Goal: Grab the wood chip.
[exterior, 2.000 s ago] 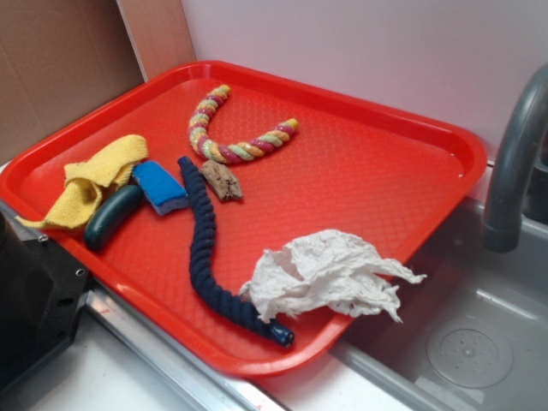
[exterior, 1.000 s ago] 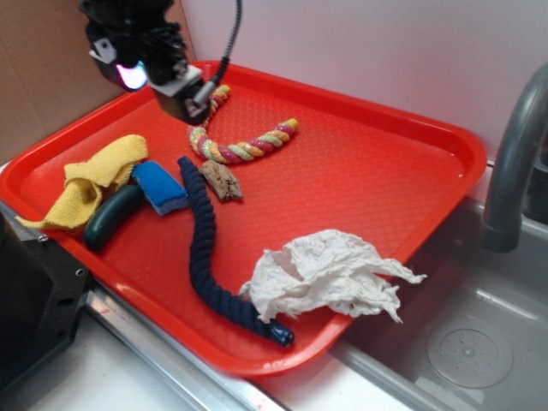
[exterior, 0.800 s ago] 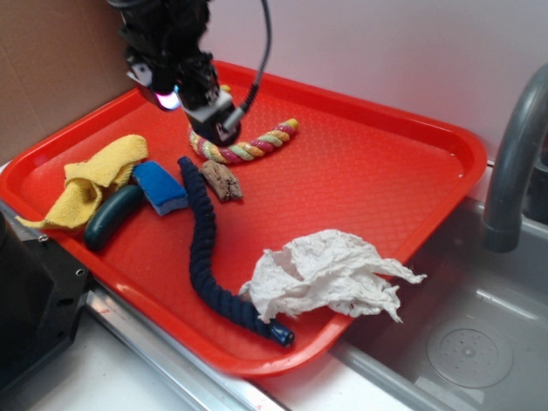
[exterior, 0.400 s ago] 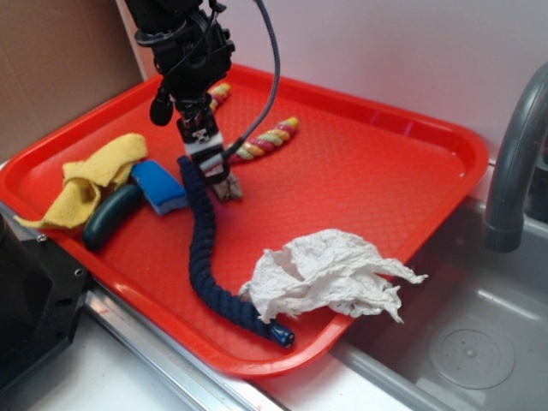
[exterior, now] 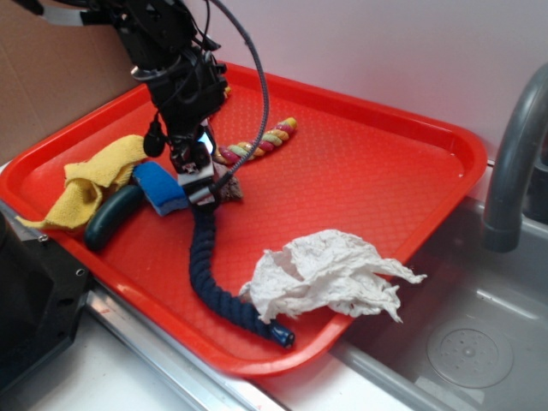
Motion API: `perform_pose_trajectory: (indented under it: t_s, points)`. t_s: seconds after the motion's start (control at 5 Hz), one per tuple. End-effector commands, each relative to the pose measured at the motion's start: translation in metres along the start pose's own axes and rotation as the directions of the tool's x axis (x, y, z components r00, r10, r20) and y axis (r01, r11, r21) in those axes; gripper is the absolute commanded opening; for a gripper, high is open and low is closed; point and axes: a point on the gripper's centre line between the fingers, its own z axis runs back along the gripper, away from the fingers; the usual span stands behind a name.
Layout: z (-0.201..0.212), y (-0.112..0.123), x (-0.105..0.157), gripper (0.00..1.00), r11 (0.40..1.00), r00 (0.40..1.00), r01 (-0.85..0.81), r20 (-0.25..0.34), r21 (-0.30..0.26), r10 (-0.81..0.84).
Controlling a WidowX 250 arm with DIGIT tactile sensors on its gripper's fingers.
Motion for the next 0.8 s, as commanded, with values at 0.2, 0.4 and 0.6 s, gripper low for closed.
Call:
perform_pose_trajectory:
  t_s: [0.2, 0.4, 0.6]
  points:
    - [-0.029, -0.038, -0.04, 1.0, 0.999, 0.995, 0.041, -0.094, -0.007, -0.041]
    - [-0.021, -0.026, -0.051, 1.0, 0.999, 0.993, 0.01, -0.122, 0.04, -0.005]
    - [-0.014, -0.022, -0.056, 1.0, 0.997, 0.994, -0.017, -0.107, 0.073, 0.025]
